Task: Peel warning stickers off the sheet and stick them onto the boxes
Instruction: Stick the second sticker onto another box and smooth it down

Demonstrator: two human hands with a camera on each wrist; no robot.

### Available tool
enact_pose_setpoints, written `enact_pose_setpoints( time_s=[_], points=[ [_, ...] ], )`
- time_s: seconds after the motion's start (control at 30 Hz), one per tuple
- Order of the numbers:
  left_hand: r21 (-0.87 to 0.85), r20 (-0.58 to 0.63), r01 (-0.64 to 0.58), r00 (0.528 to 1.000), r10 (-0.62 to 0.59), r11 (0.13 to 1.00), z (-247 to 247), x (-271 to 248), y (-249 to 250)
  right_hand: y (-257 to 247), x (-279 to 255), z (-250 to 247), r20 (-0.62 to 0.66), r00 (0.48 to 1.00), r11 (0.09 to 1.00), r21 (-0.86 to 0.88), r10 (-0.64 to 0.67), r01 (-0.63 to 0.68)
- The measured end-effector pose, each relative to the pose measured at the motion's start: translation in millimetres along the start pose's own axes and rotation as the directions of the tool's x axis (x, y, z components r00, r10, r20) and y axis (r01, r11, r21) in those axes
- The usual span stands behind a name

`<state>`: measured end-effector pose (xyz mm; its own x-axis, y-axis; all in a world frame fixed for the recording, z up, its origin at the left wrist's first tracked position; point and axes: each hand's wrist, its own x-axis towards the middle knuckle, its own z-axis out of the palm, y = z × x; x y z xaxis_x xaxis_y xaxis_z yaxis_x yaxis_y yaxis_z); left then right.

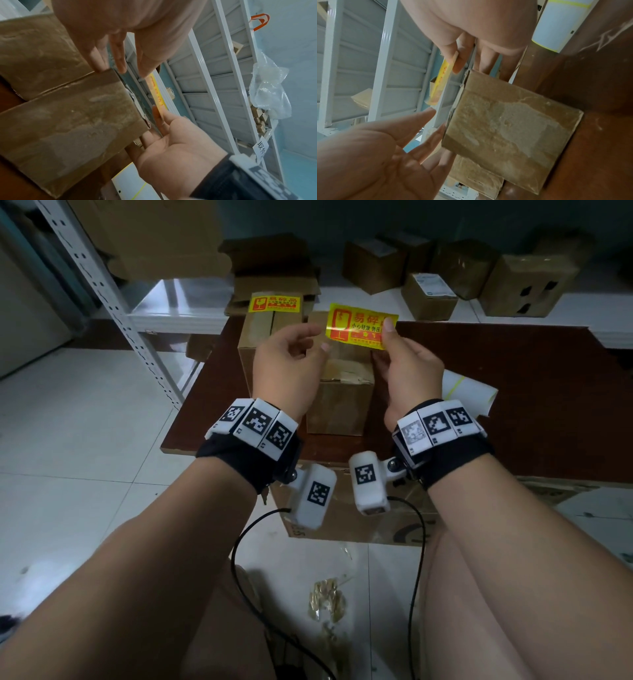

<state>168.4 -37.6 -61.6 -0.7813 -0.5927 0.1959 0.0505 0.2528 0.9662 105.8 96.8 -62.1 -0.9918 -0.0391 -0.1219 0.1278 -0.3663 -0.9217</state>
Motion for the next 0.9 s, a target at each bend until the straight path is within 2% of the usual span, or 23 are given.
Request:
enact_pose_setpoints(
  time_s=[0.13, 0.27, 0.4, 0.6, 0.73, 0.83, 0.9],
  points=[
    [-0.028, -0.033, 0.044, 0.998, -0.045, 0.999, -3.7, -9.7, 6.2, -4.1, -5.4, -9.6, 0.007, 1.000, 1.000, 0.002, 0.030, -0.030],
    [-0.005, 0.032, 0.115, 0.993, -0.114, 0.993, -8.5, -26.0, 11.1, -6.9, -14.7, -22.6, 0.030, 0.999, 0.998, -0.050, 0.043, -0.042],
    [0.064, 0.104, 0.113, 0.987, -0.119, 0.992, -11.7, -43.9, 12.9, -14.2, -31.3, -39.0, 0.041, 0.998, 0.993, -0.113, 0.050, -0.045],
    [0.112, 0.131, 0.076, 0.987, -0.091, 0.991, -10.2, -61.1, 17.7, -29.6, -49.9, -60.8, 0.040, 0.997, 0.969, -0.241, 0.072, -0.060],
    [0.124, 0.106, 0.076, 0.990, -0.089, 0.989, -8.9, -63.1, 20.0, -36.6, -51.1, -66.4, 0.029, 0.999, 0.960, -0.279, -0.016, 0.023],
    [0.104, 0.022, 0.024, 0.999, -0.027, 0.994, -6.3, -62.7, 23.6, -37.1, -47.2, -64.1, 0.030, 0.995, 0.950, -0.296, -0.093, 0.098],
    [0.043, 0.006, -0.008, 1.000, 0.007, 0.999, -4.6, -59.9, 26.5, -37.0, -46.0, -61.0, 0.075, 0.987, 0.938, -0.307, -0.142, 0.158]
  ],
)
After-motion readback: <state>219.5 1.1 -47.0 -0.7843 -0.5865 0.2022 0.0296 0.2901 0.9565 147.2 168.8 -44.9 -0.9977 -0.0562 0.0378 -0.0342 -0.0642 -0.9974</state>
